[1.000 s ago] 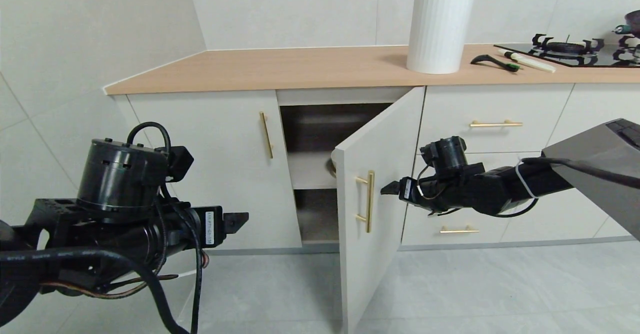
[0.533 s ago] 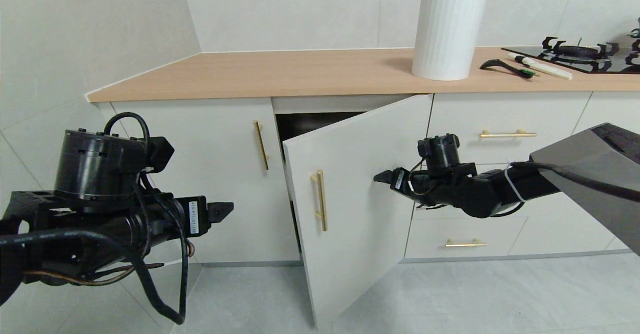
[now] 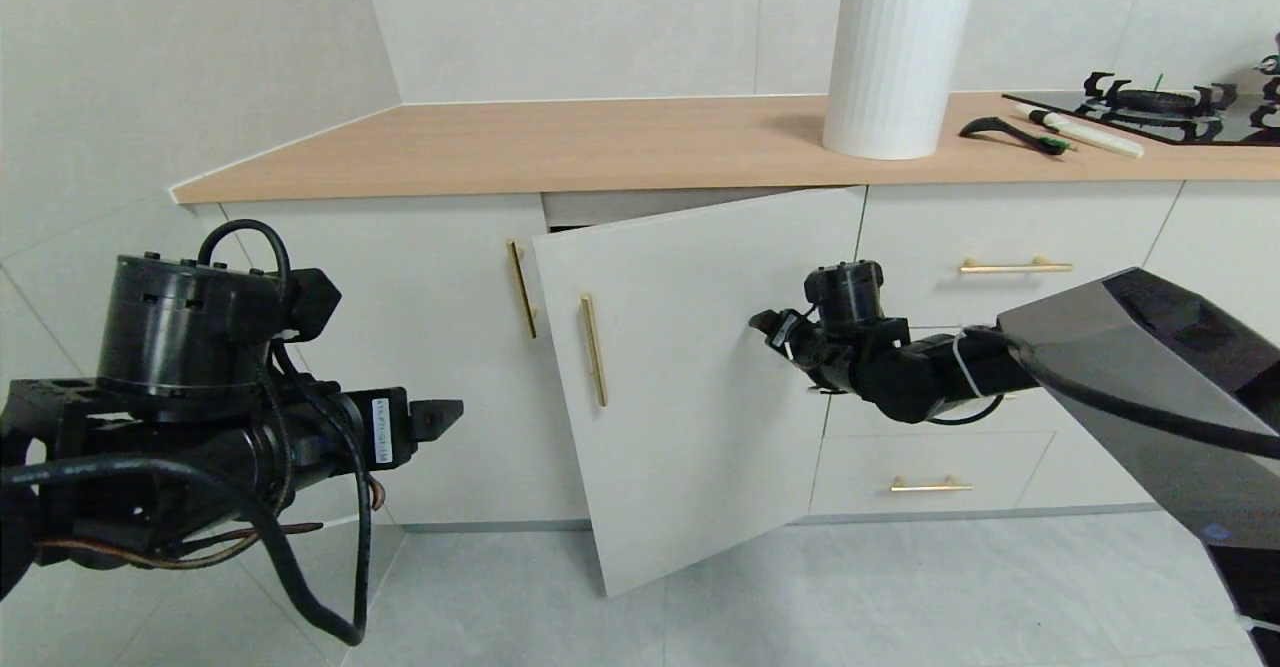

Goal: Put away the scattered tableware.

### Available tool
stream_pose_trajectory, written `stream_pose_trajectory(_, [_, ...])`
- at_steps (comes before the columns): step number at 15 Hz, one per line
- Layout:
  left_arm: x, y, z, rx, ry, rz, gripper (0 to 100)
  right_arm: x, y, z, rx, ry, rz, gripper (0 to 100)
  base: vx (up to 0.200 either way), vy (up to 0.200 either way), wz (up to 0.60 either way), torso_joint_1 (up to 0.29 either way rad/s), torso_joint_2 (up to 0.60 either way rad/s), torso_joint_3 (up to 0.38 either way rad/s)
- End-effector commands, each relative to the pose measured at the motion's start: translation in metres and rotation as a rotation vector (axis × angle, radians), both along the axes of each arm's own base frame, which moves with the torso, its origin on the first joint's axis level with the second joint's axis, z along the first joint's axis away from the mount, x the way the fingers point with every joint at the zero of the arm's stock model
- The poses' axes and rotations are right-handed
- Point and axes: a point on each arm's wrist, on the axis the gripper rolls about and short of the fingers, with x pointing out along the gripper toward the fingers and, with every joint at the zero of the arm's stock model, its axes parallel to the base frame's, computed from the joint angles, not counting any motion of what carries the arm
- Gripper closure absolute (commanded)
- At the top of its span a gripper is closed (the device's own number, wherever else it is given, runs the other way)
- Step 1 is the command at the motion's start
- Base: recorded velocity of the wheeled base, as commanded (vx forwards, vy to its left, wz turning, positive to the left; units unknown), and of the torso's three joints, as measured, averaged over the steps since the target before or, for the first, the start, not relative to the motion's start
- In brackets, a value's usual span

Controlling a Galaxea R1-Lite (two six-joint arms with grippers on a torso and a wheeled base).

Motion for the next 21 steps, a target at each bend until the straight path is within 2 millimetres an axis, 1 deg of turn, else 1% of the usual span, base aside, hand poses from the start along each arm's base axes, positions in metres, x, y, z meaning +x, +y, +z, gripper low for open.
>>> stream_pose_trajectory(1, [0.000,0.000,0.000,-0.001,-0.002,0.000,0,0.010,0.002,-0.010,-0.002,-0.005,-0.025,0,0.000,0.000,0.00,0.000,0.00,0.000])
stream_pose_trajectory(4, [-0.001,0.000,0.001,-0.001,-0.003,0.000,0,0.020,0.003,-0.010,0.030,-0.029,-0.077,0,0.000,0.000,0.00,0.000,0.00,0.000])
stream_pose_trajectory(7, [-0.001,0.000,0.001,-0.001,-0.003,0.000,0,0.025,0.003,-0.016,0.019,-0.036,-0.107,0,0.000,0.000,0.00,0.000,0.00,0.000])
stream_pose_trajectory(11, [-0.001,0.000,0.001,-0.001,-0.003,0.000,0,0.040,0.001,-0.021,-0.013,-0.027,-0.189,0,0.000,0.000,0.00,0.000,0.00,0.000])
stream_pose_trajectory(19, [-0.002,0.001,0.001,-0.003,-0.004,-0.001,0,0.049,-0.006,-0.024,-0.005,-0.014,-0.226,0,0.000,0.000,0.00,0.000,0.00,0.000])
stream_pose_trajectory(21, [-0.002,0.000,0.001,-0.005,-0.006,0.000,0,0.052,-0.011,-0.025,-0.002,-0.004,-0.240,0,0.000,0.000,0.00,0.000,0.00,0.000])
